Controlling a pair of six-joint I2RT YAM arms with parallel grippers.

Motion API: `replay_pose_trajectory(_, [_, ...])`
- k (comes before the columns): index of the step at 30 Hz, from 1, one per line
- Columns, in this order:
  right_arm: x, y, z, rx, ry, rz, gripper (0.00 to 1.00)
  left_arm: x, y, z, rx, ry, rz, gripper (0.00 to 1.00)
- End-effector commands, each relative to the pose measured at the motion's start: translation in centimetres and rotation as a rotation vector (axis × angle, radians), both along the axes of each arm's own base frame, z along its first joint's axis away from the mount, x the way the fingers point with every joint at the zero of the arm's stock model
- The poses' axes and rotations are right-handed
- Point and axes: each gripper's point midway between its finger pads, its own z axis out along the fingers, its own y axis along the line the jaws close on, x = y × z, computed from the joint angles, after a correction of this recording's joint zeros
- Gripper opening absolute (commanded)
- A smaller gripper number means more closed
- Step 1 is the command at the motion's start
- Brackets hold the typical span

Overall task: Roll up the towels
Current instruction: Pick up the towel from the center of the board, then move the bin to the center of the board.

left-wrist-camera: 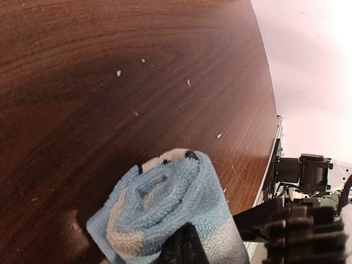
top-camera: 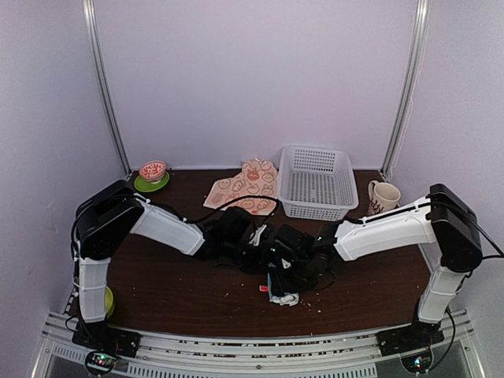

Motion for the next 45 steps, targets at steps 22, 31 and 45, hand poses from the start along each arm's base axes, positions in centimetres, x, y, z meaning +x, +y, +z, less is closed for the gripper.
replay_pose_trajectory(22, [-0.2, -5.7, 5.5, -0.108, -0.134, -0.078, 0.0, 2.1, 6.8, 8.5, 0.052, -0.142, 0.11, 0.0])
replay_pose_trajectory(31, [8.6, -12.5, 18.0, -0.052, -0.387, -0.248, 0.0, 4.7, 8.7, 11.7, 0.102, -0.293, 0.168, 0.0])
replay_pose_trajectory(45, [26.7, -13.0, 22.0, 0.102, -0.497, -0.408, 0.0, 7.0, 9.1, 10.8, 0.162, -0.311, 0.2, 0.0])
